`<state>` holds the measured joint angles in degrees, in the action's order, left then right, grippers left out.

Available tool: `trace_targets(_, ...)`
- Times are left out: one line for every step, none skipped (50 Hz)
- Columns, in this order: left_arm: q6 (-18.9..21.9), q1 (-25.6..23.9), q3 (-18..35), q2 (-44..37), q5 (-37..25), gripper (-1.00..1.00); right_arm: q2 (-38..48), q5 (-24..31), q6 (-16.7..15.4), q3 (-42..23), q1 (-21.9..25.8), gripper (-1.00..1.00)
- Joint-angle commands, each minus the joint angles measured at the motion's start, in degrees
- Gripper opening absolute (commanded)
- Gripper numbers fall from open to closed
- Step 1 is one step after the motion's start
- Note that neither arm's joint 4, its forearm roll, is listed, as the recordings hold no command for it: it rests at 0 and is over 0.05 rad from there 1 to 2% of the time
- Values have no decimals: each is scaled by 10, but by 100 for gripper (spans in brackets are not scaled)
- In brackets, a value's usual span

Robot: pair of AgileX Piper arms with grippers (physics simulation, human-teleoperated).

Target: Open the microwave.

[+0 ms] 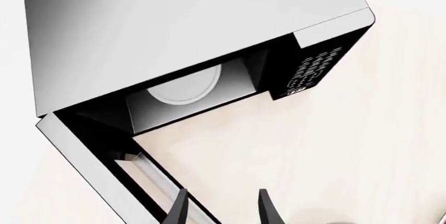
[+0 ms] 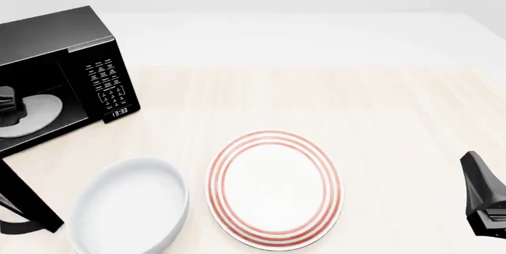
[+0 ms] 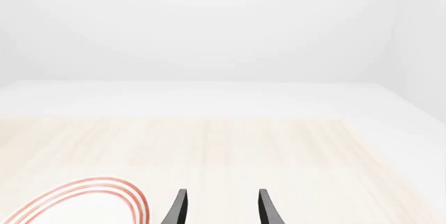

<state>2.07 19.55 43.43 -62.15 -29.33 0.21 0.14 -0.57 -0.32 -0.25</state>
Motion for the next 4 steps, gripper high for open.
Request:
trace_targets(-4, 11, -22, 2, -7, 100, 0, 0, 0, 0, 0, 100)
trace_targets(-4, 11, -22, 3, -8, 100, 0, 0, 0, 0, 0, 100)
trace_targets(-4, 11, -22, 3, -9, 100, 0, 0, 0, 0, 0, 100)
trace_targets(-4, 12, -22, 4, -9, 100, 0, 0, 0, 0, 0, 100)
